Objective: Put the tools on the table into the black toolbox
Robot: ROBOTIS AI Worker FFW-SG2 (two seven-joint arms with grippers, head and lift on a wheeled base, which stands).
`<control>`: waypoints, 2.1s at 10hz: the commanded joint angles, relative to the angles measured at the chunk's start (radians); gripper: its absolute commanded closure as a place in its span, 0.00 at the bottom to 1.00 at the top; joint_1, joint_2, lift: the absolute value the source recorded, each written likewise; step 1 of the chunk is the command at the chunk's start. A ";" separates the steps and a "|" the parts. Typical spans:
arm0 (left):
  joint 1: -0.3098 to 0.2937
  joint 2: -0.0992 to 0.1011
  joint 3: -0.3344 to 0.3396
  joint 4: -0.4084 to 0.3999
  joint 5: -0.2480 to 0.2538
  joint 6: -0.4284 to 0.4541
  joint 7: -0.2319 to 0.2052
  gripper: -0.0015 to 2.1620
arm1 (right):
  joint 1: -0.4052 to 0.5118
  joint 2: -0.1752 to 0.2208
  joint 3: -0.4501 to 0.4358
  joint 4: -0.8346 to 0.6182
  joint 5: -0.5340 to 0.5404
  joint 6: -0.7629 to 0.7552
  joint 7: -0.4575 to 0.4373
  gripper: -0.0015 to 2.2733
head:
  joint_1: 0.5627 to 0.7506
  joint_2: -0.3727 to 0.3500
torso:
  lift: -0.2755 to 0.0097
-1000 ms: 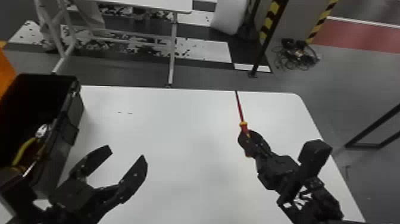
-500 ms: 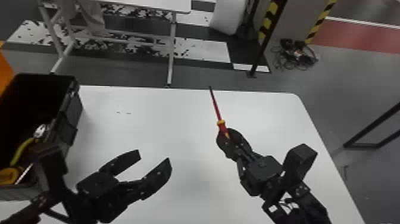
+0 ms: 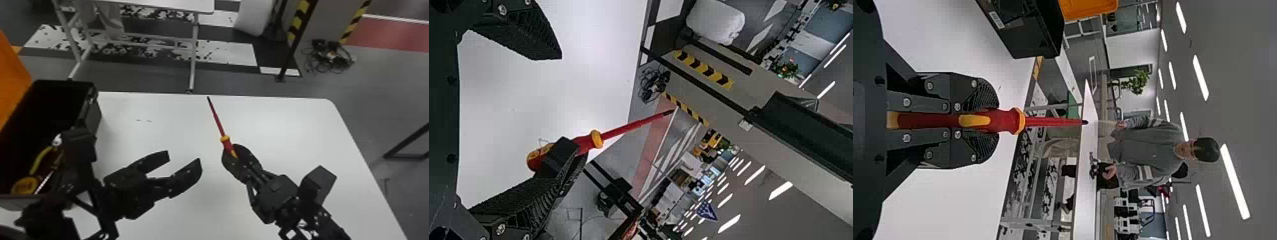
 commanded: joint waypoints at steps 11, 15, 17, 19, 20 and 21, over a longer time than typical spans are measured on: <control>-0.079 -0.017 -0.054 0.004 -0.005 0.041 0.050 0.06 | 0.006 -0.023 0.131 0.001 0.056 -0.013 -0.007 0.99 | 0.70 0.48 | 0.70; -0.081 -0.023 -0.069 0.009 -0.009 0.041 0.052 0.06 | -0.002 -0.021 0.145 0.000 0.057 -0.006 -0.010 0.99 | 0.70 0.47 | 0.70; -0.088 -0.029 -0.080 0.018 -0.015 0.041 0.058 0.06 | -0.005 -0.020 0.159 0.000 0.062 -0.003 -0.013 0.99 | 0.70 0.47 | 0.70; -0.091 -0.030 -0.085 0.018 -0.021 0.041 0.058 0.14 | -0.010 -0.020 0.164 0.000 0.068 0.003 -0.013 0.99 | 0.70 0.48 | 0.70; -0.093 -0.029 -0.083 0.018 -0.028 0.044 0.058 0.24 | -0.010 -0.020 0.164 0.001 0.068 0.003 -0.013 0.99 | 0.70 0.48 | 0.70; -0.094 -0.030 -0.083 0.018 -0.036 0.056 0.052 0.37 | -0.010 -0.020 0.164 0.001 0.068 0.003 -0.013 0.99 | 0.70 0.48 | 0.70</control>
